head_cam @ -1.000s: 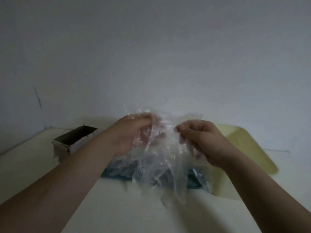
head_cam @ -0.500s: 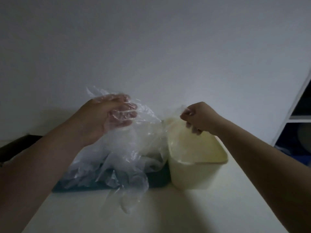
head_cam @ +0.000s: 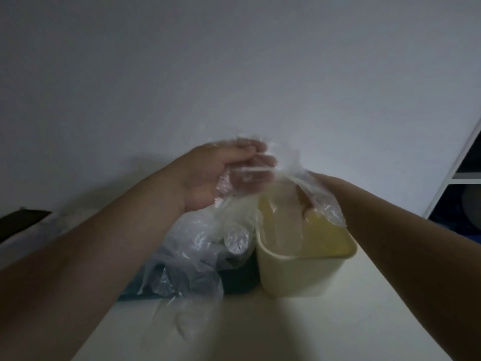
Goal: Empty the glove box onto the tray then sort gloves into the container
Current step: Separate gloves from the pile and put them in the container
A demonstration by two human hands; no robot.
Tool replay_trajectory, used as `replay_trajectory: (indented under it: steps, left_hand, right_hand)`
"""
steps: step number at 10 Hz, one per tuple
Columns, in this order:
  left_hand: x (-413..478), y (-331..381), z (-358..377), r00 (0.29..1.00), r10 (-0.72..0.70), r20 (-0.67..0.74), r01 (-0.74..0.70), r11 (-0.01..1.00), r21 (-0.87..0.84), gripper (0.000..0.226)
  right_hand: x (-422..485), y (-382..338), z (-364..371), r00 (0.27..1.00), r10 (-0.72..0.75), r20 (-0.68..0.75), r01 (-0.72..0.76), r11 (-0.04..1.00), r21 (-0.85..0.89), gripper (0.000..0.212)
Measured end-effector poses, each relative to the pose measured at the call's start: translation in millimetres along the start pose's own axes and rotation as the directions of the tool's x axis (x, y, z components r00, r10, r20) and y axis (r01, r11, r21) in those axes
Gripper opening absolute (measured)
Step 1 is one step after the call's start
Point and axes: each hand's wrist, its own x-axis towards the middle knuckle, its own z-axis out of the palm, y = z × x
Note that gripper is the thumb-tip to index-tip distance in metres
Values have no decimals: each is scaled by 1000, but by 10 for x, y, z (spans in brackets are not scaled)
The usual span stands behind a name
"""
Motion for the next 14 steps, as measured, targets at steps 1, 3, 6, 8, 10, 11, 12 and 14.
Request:
replay_trajectory:
  steps: [1, 3, 6, 8, 10, 11, 12, 14]
  left_hand:
    - [327, -259, 155, 990, -93, -104, 107, 985, 134, 17]
    - [748, -585, 354, 958, -134, -252, 214, 922, 324, 23]
    - [738, -490, 277, 913, -19, -408, 112, 972, 206, 42]
    - [392, -255, 145, 875, 132, -466, 0, 962, 273, 27]
    - [-50, -210, -35, 909, 165, -382, -45, 952, 302, 35]
    - [-281, -223, -194, 913, 209, -350, -33, 894, 447, 22]
    - [-571, -280, -345, 899, 299, -318, -22, 758, 652, 9]
    - [-1051, -536, -716, 849, 485, -210, -21, 428, 904, 4]
  right_hand:
    - [3, 88, -162, 999, 40, -30, -39, 998, 40, 43]
    - [-270, 125, -511, 900, -31, -434, 67, 995, 68, 41]
    - [-962, -455, -74, 949, -74, 307, 191, 909, -371, 53]
    - [-526, -280, 516, 901, 84, 425, 204, 783, -587, 71]
    - [-277, -196, 687, 778, 316, 543, 264, 620, -739, 63]
    - [-359, -365, 551, 886, 172, 430, 212, 675, -707, 57]
    - [-475, -605, 438, 944, 35, 329, 206, 717, -666, 35]
    - [-929, -1188, 636, 929, -369, 37, 342, 815, -467, 20]
